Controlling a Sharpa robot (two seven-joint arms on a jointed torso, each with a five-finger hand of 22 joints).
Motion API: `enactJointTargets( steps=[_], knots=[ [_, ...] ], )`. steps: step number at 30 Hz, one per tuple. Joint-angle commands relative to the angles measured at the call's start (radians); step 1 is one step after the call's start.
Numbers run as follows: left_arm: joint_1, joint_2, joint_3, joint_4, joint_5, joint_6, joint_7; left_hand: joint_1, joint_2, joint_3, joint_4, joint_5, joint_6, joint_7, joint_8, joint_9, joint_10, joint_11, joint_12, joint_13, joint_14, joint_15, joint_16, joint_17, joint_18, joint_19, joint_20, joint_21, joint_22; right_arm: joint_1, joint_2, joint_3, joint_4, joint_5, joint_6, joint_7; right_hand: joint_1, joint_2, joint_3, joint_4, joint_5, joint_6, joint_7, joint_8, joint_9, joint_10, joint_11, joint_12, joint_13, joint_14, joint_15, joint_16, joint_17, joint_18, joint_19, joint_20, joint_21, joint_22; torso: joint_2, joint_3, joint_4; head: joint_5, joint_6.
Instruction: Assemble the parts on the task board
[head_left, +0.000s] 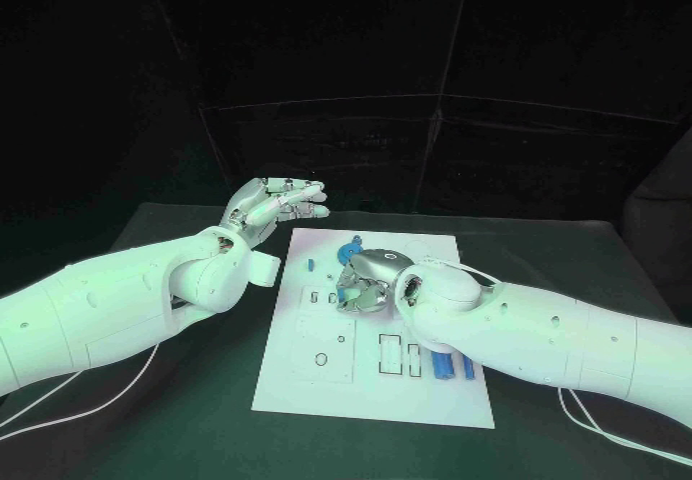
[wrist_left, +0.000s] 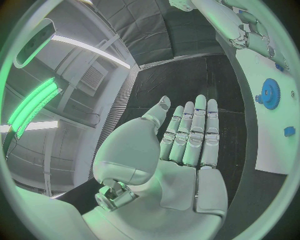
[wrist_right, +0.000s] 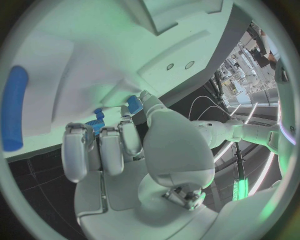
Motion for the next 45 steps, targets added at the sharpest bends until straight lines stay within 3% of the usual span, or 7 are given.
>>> enactJointTargets(
  steps=[1, 15, 24, 34, 37, 39, 45],
  knots=[
    [0.002, 0.000, 0.001, 0.001, 0.002, 0.016, 0.003, -0.012, 0.001, 0.008, 0.000, 0.005, 0.001, 0.004, -0.002, -0.002, 0.003, 0.004, -0.007, -0.001, 0.005, 0.001, -0.004, 0.000, 0.006, 0.006, 0.000, 0.003, -0.002, -0.003, -0.002, -0.003, -0.001, -0.006, 0.008, -0.016, -0.013, -0.003, -0.014, 0.005, -0.010, -0.013, 0.000, -0.001, 0.002, -0.007, 0.006, -0.007, 0.044, 0.069, 0.009, -0.006, 0.103, -0.011, -0.003, 0.009, -0.007, 0.122, 0.000, 0.0001, -0.0004, 0.000, 0.000],
    [0.001, -0.001, 0.001, -0.009, -0.036, 0.055, -0.018, -0.038, -0.002, 0.025, 0.002, 0.007, 0.034, -0.018, 0.008, 0.002, 0.069, -0.022, 0.014, 0.008, 0.088, -0.028, 0.034, 0.022, 0.009, 0.059, -0.023, 0.031, 0.007, -0.001, -0.083, -0.001, 0.094, 0.055, -0.206, 0.139, -0.014, 0.009, -0.147, 0.095, -0.039, -0.107, 0.025, 0.000, 0.001, -0.067, 0.028, -0.065, -0.021, 0.070, 0.028, -0.002, 0.115, -0.006, -0.015, 0.026, -0.017, 0.106, -0.003, 0.0027, -0.0013, 0.007, 0.003],
    [0.002, -0.003, 0.001, -0.037, -0.132, 0.084, -0.127, -0.107, -0.031, 0.023, 0.034, 0.007, 0.110, -0.082, 0.025, 0.009, 0.236, -0.098, 0.057, 0.037, 0.401, -0.128, 0.256, 0.176, 0.008, 0.308, -0.124, 0.179, 0.070, 0.117, -0.270, 0.000, 0.224, 0.342, -0.184, 0.265, 0.065, 0.064, -0.184, 0.092, -0.104, -0.077, 0.013, 0.044, 0.013, -0.125, 0.019, -0.132, -0.099, 0.041, 0.022, -0.072, 0.009, 0.030, -0.131, 0.023, -0.107, -0.043, -0.013, 0.0012, -0.0023, 0.004, 0.008],
    [0.016, 0.010, 0.001, -0.073, -0.447, 0.218, -0.486, -0.132, -0.070, 0.015, 0.069, 0.009, 0.140, -0.118, 0.040, 0.025, 0.326, -0.144, 0.160, 0.163, 0.436, -0.176, 1.096, 1.053, 0.002, 0.482, -0.184, 0.387, 0.184, 0.177, -0.409, 0.000, 0.244, 0.434, -0.176, 0.260, 0.078, 0.075, -0.205, 0.094, -0.101, -0.066, 0.007, 0.056, 0.014, -0.133, 0.012, -0.149, -0.122, 0.036, 0.015, -0.092, -0.016, 0.036, -0.150, 0.016, -0.127, -0.072, -0.031, 0.0138, -0.0138, 0.013, -0.007],
    [0.026, 0.024, 0.001, -0.084, -0.550, 0.272, -0.608, -0.156, -0.068, -0.001, 0.102, 0.003, 0.136, -0.118, 0.052, 0.032, 0.310, -0.143, 0.202, 0.205, 0.430, -0.177, 1.162, 1.133, -0.003, 0.503, -0.190, 0.455, 0.245, 0.180, -0.424, 0.000, 0.239, 0.442, -0.174, 0.257, 0.079, 0.076, -0.207, 0.095, -0.101, -0.065, 0.006, 0.057, 0.014, -0.133, 0.012, -0.149, -0.122, 0.036, 0.015, -0.093, -0.018, 0.036, -0.150, 0.016, -0.128, -0.073, -0.034, 0.0134, -0.0136, 0.012, -0.009],
    [0.039, 0.044, 0.001, -0.099, -0.644, 0.325, -0.711, -0.190, -0.067, -0.032, 0.152, 0.005, 0.135, -0.125, 0.073, 0.043, 0.295, -0.147, 0.259, 0.257, 0.426, -0.181, 1.201, 1.181, -0.033, 0.564, -0.196, 0.644, 0.486, 0.182, -0.432, 0.000, 0.233, 0.447, -0.171, 0.252, 0.080, 0.078, -0.212, 0.096, -0.100, -0.063, 0.005, 0.059, 0.014, -0.132, 0.011, -0.150, -0.124, 0.036, 0.014, -0.097, -0.021, 0.036, -0.151, 0.015, -0.131, -0.075, -0.038, 0.0152, -0.0137, 0.011, -0.013],
    [0.067, 0.091, -0.001, -0.129, -0.792, 0.377, -0.876, -0.202, -0.061, -0.120, 0.246, 0.006, 0.125, -0.139, 0.156, 0.091, 0.233, -0.159, 0.419, 0.399, 0.441, -0.190, 1.312, 1.328, -0.059, 0.607, -0.206, 0.823, 0.718, 0.184, -0.436, 0.000, 0.218, 0.451, -0.160, 0.237, 0.083, 0.082, -0.221, 0.100, -0.091, -0.061, 0.004, 0.063, 0.014, -0.137, 0.009, -0.159, -0.136, 0.033, 0.012, -0.107, -0.034, 0.039, -0.158, 0.013, -0.139, -0.087, -0.040, 0.0190, -0.0155, 0.015, -0.018]
  ],
)
